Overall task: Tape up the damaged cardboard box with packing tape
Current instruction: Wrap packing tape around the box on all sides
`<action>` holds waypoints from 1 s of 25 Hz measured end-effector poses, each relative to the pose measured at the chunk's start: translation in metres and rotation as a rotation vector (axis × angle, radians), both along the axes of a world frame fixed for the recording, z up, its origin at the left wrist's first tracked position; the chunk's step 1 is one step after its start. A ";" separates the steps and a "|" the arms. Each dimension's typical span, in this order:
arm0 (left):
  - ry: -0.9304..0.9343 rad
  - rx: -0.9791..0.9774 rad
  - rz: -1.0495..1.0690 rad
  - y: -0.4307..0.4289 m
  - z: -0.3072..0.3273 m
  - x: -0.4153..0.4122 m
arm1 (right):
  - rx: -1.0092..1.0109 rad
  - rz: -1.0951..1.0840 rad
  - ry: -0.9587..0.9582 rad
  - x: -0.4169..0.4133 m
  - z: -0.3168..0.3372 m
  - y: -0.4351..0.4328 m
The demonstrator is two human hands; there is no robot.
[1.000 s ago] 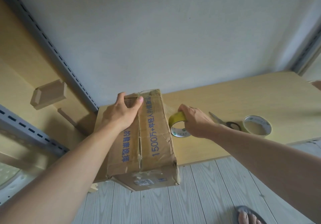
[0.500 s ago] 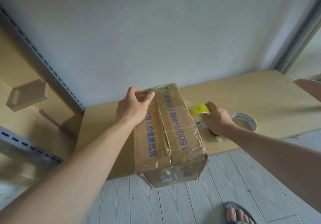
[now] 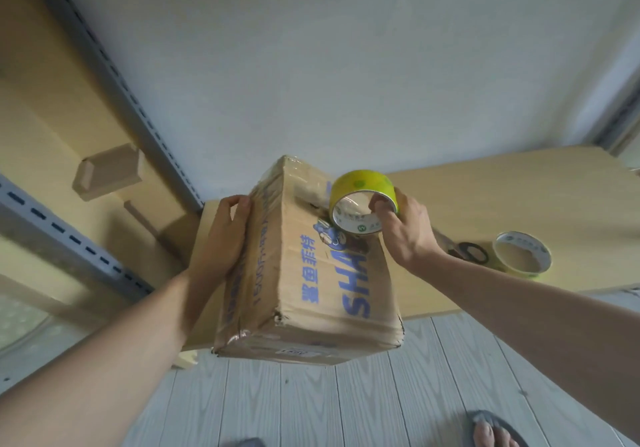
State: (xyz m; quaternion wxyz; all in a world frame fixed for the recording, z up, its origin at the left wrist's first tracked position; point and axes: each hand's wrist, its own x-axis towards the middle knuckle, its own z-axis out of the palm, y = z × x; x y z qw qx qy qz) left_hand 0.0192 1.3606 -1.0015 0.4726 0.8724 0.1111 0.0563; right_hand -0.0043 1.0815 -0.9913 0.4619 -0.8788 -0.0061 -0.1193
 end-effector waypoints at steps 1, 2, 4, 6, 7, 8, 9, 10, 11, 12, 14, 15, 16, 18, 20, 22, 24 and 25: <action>0.000 0.029 0.036 0.006 -0.006 0.001 | 0.040 0.002 -0.004 0.000 0.006 0.008; -0.004 0.086 0.045 0.008 -0.008 0.000 | 0.069 0.001 -0.009 0.000 0.010 0.014; 0.034 0.245 0.015 0.002 -0.011 -0.006 | 0.060 0.002 -0.035 0.002 0.016 0.020; 0.082 0.390 -0.030 -0.010 -0.019 -0.011 | -0.001 -0.001 -0.050 0.004 0.020 0.020; 0.110 0.406 -0.055 -0.016 -0.022 -0.012 | -0.034 -0.003 -0.046 0.005 0.022 0.019; 0.143 0.381 -0.050 -0.020 -0.022 -0.011 | -0.063 -0.003 -0.039 0.005 0.023 0.017; 0.173 0.268 -0.024 -0.021 -0.017 -0.010 | -0.086 0.002 -0.036 0.005 0.023 0.015; 0.189 0.094 0.013 -0.022 -0.008 -0.004 | -0.108 0.009 -0.040 0.005 0.023 0.014; 0.161 -0.087 0.073 -0.021 0.004 0.001 | -0.130 0.021 -0.052 0.004 0.023 0.015; 0.091 -0.194 0.074 -0.019 0.016 0.007 | -0.151 0.044 -0.065 0.003 0.023 0.018; -0.047 -0.181 -0.214 -0.018 0.037 0.011 | -0.193 0.113 -0.067 0.000 0.022 0.030; -0.048 -0.129 -0.410 -0.021 0.041 0.007 | -0.228 0.147 -0.058 -0.002 0.022 0.036; -0.012 -0.093 -0.553 -0.024 0.041 0.000 | -0.267 0.172 -0.051 -0.003 0.022 0.041; 0.083 -0.162 -0.658 -0.023 0.031 -0.005 | -0.303 0.197 -0.040 -0.003 0.024 0.045; 0.109 -0.212 -0.678 -0.016 0.023 -0.007 | -0.257 0.233 -0.017 0.000 0.027 0.041; 0.155 -0.132 -0.680 -0.011 0.018 0.004 | -0.220 0.247 0.001 0.004 0.028 0.037; 0.132 0.095 -0.753 -0.012 0.018 0.004 | -0.234 0.248 -0.008 0.004 0.031 0.039; 0.106 0.234 -0.747 -0.016 0.019 0.000 | -0.249 0.251 -0.018 0.003 0.033 0.040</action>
